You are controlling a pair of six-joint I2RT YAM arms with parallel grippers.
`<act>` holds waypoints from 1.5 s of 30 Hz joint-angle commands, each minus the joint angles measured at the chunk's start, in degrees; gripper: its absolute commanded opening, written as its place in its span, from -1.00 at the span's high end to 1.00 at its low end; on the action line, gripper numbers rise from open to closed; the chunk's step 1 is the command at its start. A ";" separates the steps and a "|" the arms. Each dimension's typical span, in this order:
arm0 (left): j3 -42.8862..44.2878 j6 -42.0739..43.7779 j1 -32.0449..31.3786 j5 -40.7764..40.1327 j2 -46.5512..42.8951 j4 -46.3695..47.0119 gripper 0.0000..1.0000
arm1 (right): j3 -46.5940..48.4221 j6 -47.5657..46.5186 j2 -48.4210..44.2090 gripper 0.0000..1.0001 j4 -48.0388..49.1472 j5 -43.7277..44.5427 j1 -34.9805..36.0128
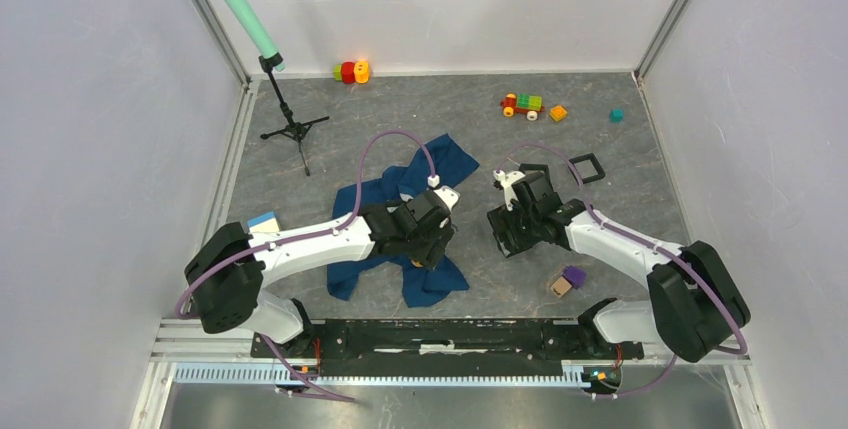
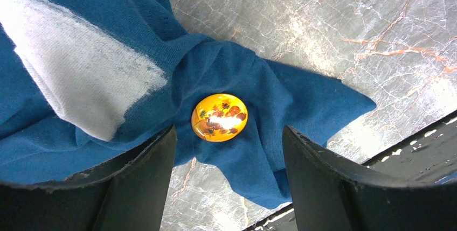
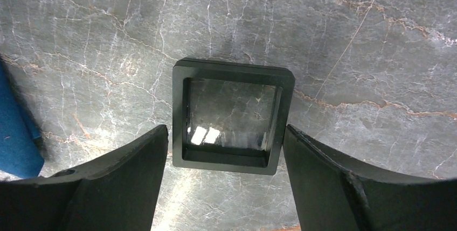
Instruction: Remove the brooch from the garment
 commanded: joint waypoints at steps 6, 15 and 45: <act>0.45 2.43 0.54 -1.64 -1.63 -0.32 -0.54 | 1.55 -0.24 0.45 -0.63 1.57 1.63 -0.27; -0.54 2.13 1.18 0.70 -2.75 1.29 -0.54 | 2.25 2.47 -4.28 -0.36 2.24 -5.93 -0.42; -6.39 6.65 0.07 -3.16 0.12 8.76 -0.55 | -9.77 18.03 -5.35 -0.31 23.56 -32.98 -10.52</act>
